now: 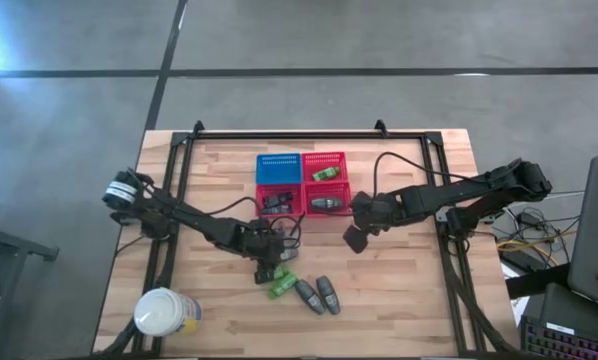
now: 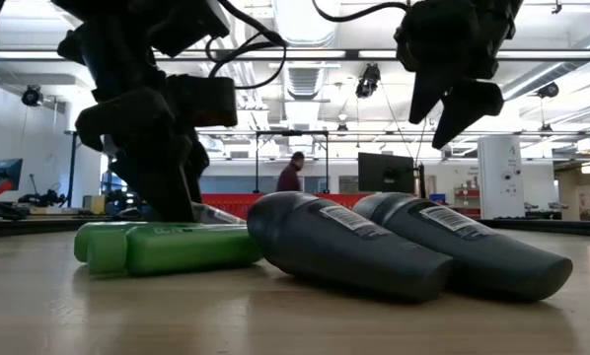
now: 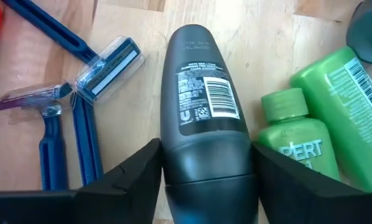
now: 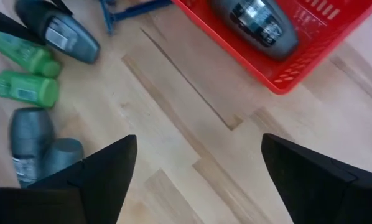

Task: Pick & Place Travel size toiletries
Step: Put the deodorant into the bottom right red bin

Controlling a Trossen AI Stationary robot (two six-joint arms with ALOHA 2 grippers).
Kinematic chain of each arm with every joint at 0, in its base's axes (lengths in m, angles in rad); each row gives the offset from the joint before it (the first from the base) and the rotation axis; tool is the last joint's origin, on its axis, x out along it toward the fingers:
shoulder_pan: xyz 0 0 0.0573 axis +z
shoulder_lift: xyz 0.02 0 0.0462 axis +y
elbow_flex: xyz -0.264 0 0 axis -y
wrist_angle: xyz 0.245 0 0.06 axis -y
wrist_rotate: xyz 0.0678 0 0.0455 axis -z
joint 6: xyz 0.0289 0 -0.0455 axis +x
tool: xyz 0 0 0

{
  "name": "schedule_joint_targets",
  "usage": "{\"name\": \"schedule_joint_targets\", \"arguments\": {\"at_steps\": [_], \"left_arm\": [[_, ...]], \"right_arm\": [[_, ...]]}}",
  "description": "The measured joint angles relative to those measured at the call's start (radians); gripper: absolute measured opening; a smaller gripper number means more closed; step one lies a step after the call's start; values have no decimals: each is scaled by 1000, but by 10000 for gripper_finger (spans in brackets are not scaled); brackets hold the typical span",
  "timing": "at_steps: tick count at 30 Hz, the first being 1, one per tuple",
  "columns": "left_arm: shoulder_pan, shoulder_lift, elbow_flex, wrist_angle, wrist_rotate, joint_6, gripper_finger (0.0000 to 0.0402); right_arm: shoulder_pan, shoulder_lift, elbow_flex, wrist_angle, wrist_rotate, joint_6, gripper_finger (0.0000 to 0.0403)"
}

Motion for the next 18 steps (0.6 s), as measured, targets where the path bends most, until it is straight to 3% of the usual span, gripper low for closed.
{"name": "schedule_joint_targets", "arguments": {"at_steps": [7,10,18], "left_arm": [[0,-45,1,-48,-17,0,215],[0,-129,13,-75,-87,8,215],[0,-362,4,-30,-300,100,215]], "right_arm": [[0,0,0,127,-60,54,337],[0,0,-3,220,-108,96,327],[-22,0,-77,610,-115,191,323]]}}
